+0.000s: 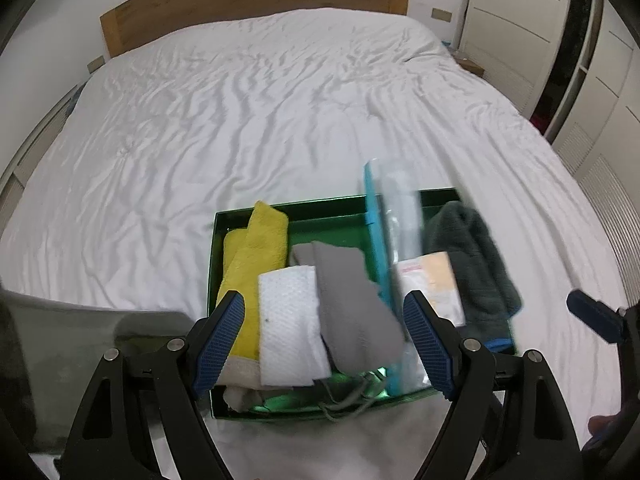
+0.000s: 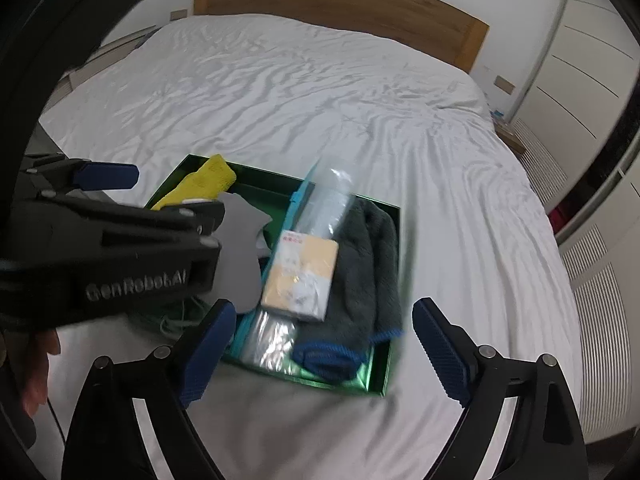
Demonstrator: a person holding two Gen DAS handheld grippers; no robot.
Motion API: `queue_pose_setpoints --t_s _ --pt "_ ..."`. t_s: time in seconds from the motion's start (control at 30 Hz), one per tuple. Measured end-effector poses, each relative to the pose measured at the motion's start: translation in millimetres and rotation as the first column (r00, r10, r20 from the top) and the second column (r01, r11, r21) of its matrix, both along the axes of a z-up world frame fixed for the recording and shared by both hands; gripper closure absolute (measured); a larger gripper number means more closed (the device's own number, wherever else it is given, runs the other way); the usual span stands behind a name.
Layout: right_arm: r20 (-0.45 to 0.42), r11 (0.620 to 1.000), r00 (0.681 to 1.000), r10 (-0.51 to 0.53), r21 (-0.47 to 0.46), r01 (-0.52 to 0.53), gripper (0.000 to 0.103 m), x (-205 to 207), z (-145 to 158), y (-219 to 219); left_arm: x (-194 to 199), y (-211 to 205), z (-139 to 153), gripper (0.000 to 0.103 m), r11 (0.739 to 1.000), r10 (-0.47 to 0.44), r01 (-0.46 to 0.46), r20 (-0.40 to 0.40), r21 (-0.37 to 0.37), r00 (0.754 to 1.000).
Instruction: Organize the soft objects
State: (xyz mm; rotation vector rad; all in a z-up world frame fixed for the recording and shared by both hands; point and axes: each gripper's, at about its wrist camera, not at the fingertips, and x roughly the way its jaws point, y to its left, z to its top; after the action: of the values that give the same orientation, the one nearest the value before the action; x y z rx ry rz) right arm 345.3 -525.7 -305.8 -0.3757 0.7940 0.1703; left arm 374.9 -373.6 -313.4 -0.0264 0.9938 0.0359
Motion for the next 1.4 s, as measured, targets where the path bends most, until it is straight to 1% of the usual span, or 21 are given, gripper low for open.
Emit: queue_pose_setpoints --t_s 0.13,0.33,0.43,0.5,0.6,0.73,0.87,0.97,1.07,1.13,1.2,1.27,1.3,1.4 --pt "-0.008 0.999 0.999 -0.042 0.026 0.042 0.011 -27 10 -16 -15 -8 14 0.026 0.999 -0.023 0.023 0.013 -0.032 1.0" --pt "-0.029 0.989 0.991 -0.129 0.068 0.131 0.011 -74 24 -41 -53 -20 30 0.026 0.997 -0.072 0.072 0.014 -0.041 0.997" --pt "-0.034 0.984 0.987 -0.158 0.08 0.161 0.011 -100 32 -45 -74 -22 36 0.026 0.994 -0.1 0.1 0.005 -0.051 0.995" --pt "-0.043 0.98 0.984 -0.172 0.095 0.175 0.011 -113 37 -45 -86 -20 38 0.026 0.993 -0.109 0.109 -0.005 -0.053 0.994" --pt "-0.062 0.97 0.978 -0.198 0.133 0.205 0.01 -140 43 -45 -109 -12 42 0.026 0.993 -0.119 0.119 -0.011 -0.023 0.993" --pt "-0.081 0.957 0.969 -0.234 0.156 0.244 0.01 -167 52 -39 -137 6 52 0.026 0.989 -0.141 0.14 -0.007 -0.045 0.99" --pt "-0.072 0.946 0.962 -0.263 0.176 0.272 0.01 -197 73 -23 -164 32 69 0.026 0.989 -0.141 0.142 0.017 -0.046 0.99" --pt "-0.042 0.943 0.963 -0.267 0.193 0.27 0.01 -218 96 -5 -182 52 85 0.026 0.986 -0.15 0.151 0.018 -0.074 0.988" --pt "-0.011 0.945 0.965 -0.26 0.204 0.257 0.009 -243 122 17 -204 71 102 0.026 0.986 -0.156 0.158 0.033 -0.053 0.987" --pt "0.013 0.945 0.963 -0.268 0.198 0.26 0.006 -260 138 34 -219 85 115 0.026 0.982 -0.183 0.185 0.036 -0.047 0.982" --pt "0.037 0.944 0.96 -0.277 0.195 0.265 0.005 -280 154 52 -232 99 126 0.026 0.979 -0.198 0.2 0.046 -0.041 0.979" --pt "0.057 0.937 0.952 -0.301 0.203 0.284 0.002 -301 171 70 -243 114 140 0.026 0.974 -0.218 0.222 0.07 -0.044 0.973" --pt "0.076 0.932 0.942 -0.327 0.192 0.308 0.0 -314 180 80 -250 124 150 0.026 0.972 -0.227 0.231 0.082 -0.042 0.97" --pt "0.135 0.922 0.918 -0.373 0.168 0.349 0.0 -350 203 110 -262 142 170 0.026 0.96 -0.267 0.273 0.098 -0.055 0.959"
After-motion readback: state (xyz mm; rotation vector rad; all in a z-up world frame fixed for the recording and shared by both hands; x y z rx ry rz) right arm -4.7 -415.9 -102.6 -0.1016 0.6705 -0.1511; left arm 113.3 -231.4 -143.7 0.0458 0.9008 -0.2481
